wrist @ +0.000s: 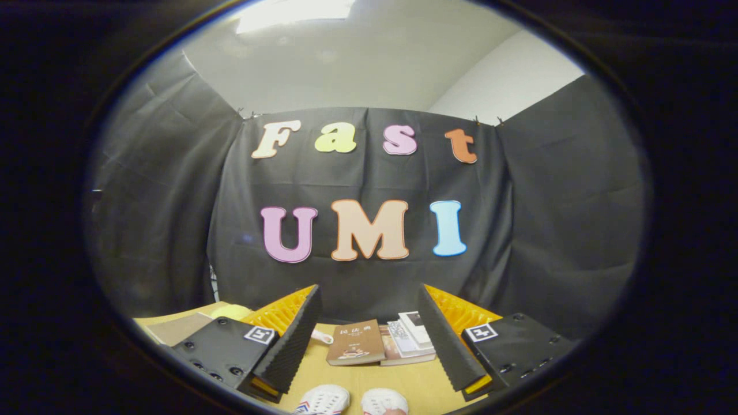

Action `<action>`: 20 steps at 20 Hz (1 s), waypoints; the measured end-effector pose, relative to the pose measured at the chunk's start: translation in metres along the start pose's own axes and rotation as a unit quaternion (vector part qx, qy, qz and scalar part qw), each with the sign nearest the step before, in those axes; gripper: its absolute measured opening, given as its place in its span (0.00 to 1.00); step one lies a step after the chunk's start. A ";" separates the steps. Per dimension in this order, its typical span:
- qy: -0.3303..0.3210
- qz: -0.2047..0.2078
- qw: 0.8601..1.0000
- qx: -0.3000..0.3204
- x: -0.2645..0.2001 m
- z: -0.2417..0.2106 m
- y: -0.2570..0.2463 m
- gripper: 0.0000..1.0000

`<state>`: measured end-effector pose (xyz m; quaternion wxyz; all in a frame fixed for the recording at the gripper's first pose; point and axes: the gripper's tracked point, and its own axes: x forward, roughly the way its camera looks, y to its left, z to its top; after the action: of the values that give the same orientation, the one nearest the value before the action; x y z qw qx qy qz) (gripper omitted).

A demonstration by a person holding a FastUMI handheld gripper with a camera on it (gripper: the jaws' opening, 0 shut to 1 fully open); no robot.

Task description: Open the storage box then place both shoes into the box .Put the left shoe in first, then the right shoe, with the right side of both shoes facing outward in a uniform manner.

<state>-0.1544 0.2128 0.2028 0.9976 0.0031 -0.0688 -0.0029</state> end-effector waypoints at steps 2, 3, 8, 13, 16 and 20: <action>-0.003 0.005 1.000 0.000 -0.003 0.006 0.009 1.00; -0.004 0.007 1.000 -0.001 -0.004 0.007 0.011 1.00; -0.005 0.015 1.000 0.002 -0.008 0.016 0.019 1.00; -0.009 0.022 1.000 -0.005 -0.011 0.021 0.020 1.00; -0.011 0.024 1.000 -0.005 -0.011 0.023 0.019 1.00; -0.012 0.029 0.999 -0.001 -0.010 0.025 0.021 1.00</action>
<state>-0.1680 0.2337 0.2261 0.9963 -0.0001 -0.0813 0.0263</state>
